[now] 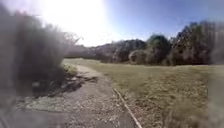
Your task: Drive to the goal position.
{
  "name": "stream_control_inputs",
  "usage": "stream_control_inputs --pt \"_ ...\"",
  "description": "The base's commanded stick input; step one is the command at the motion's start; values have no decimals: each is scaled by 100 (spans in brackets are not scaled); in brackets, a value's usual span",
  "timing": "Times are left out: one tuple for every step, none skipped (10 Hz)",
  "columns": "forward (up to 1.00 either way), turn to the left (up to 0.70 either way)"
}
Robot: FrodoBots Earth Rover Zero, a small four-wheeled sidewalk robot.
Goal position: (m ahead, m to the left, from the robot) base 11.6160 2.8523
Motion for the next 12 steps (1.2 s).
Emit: stream_control_inputs --pt "70 0" --pt "70 0" --pt "70 0" --pt "70 0" --pt "70 0" --pt "70 0" --pt "70 0" --pt "70 0" --pt "70 0" --pt "70 0" --pt "70 0" --pt "70 0"
